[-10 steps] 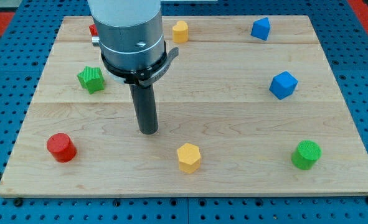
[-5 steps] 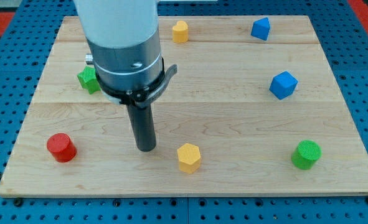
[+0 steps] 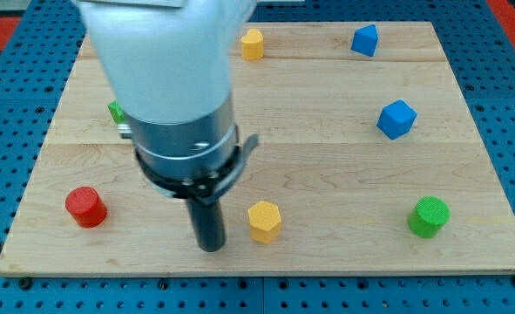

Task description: Push the hexagon upwards

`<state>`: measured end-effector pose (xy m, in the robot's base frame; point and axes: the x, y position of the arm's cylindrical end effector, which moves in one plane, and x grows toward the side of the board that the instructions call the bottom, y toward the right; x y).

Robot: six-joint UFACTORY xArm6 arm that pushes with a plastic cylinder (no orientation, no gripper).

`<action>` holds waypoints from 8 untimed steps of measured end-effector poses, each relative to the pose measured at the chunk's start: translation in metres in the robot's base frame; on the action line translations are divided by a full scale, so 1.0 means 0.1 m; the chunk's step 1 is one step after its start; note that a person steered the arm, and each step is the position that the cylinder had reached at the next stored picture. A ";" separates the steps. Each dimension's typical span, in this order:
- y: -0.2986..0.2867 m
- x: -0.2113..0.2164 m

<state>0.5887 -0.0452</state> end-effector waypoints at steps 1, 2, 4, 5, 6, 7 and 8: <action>0.19 0.01; 0.35 0.02; 0.43 0.02; 0.51 0.02; 0.60 0.04; 0.70 0.04; 0.81 0.04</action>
<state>0.5930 0.0356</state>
